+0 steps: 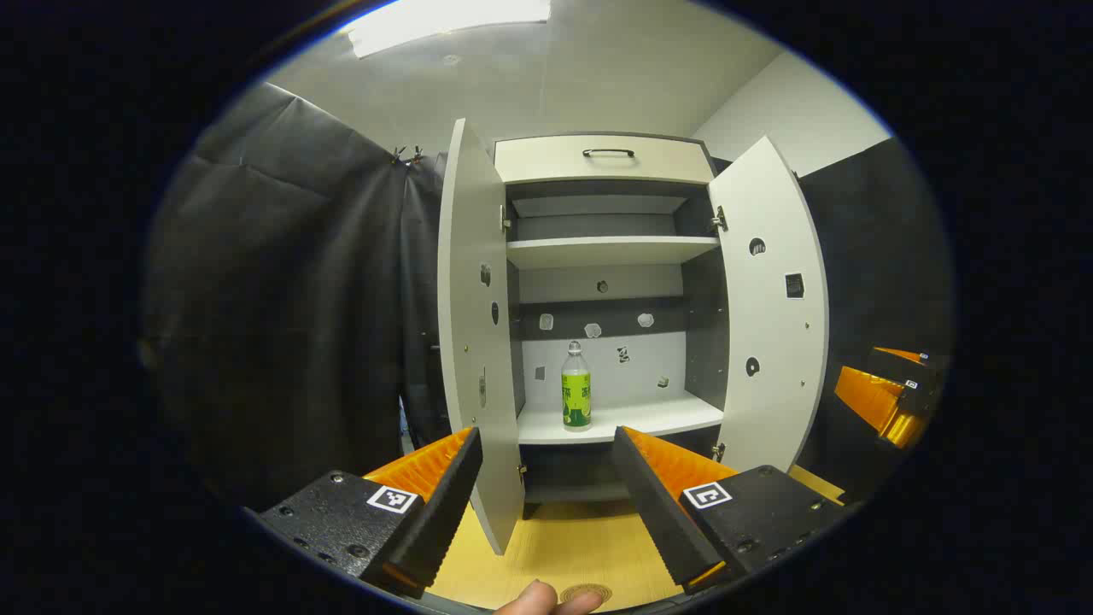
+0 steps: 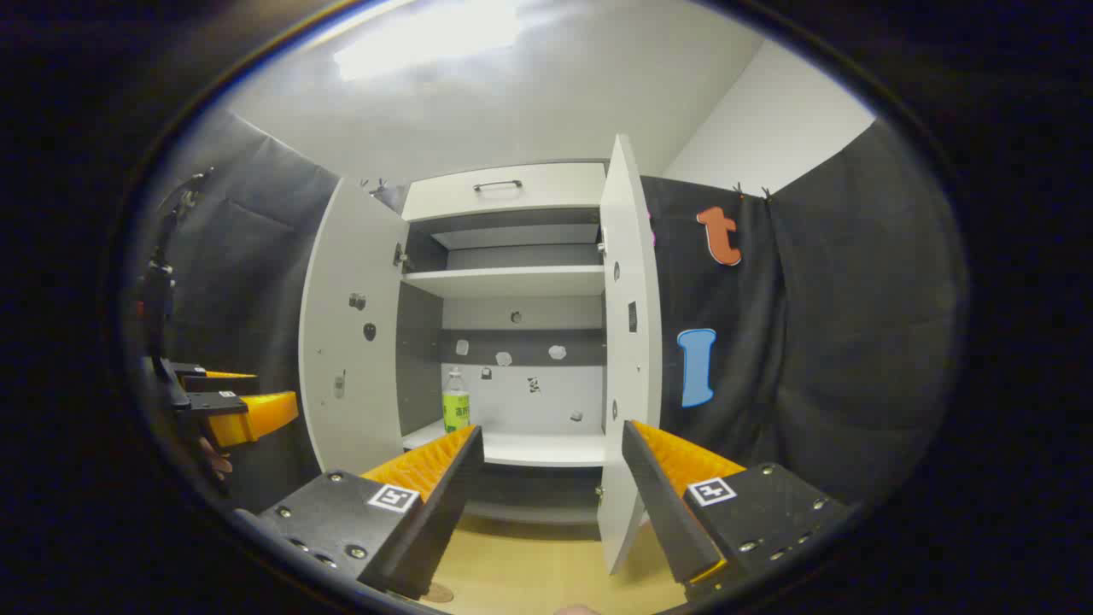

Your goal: Grasp the bottle in the cabinet with the left hand and place it on the coaster, then close the right door with the right hand and the left door with the left hand.

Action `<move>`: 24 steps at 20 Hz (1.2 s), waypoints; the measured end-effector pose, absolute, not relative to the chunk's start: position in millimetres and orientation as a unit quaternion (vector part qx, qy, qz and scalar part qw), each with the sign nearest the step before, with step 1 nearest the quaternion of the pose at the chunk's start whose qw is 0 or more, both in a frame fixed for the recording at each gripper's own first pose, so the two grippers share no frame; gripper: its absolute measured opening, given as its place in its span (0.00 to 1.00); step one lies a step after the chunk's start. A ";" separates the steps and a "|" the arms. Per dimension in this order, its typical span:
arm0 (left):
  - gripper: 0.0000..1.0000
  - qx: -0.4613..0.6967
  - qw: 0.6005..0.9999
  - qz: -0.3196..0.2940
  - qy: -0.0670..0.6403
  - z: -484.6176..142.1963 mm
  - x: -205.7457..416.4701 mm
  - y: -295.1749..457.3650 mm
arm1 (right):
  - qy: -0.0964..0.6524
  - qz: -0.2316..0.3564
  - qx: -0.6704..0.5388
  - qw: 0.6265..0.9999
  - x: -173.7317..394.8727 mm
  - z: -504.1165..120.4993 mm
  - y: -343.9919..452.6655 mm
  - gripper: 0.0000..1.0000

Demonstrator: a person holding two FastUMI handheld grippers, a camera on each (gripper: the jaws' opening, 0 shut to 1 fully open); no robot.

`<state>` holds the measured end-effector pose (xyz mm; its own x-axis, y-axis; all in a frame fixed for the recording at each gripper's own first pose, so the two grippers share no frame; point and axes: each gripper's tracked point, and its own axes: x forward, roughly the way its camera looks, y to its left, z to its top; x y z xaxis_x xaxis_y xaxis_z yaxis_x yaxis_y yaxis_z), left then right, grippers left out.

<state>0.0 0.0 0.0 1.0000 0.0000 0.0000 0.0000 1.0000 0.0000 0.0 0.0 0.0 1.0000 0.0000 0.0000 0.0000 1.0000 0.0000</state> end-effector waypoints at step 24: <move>0.97 -0.014 0.997 -0.070 0.011 -30.2 113.9 -21.7 | -0.002 0.015 -0.034 0.999 78.8 -28.6 13.5 0.99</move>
<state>113.9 -21.7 -30.2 0.9900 -0.1396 -0.0196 0.1390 0.9899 -0.0296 78.8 13.5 -28.6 0.9996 0.0294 0.0028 -0.0292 0.9973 -0.0673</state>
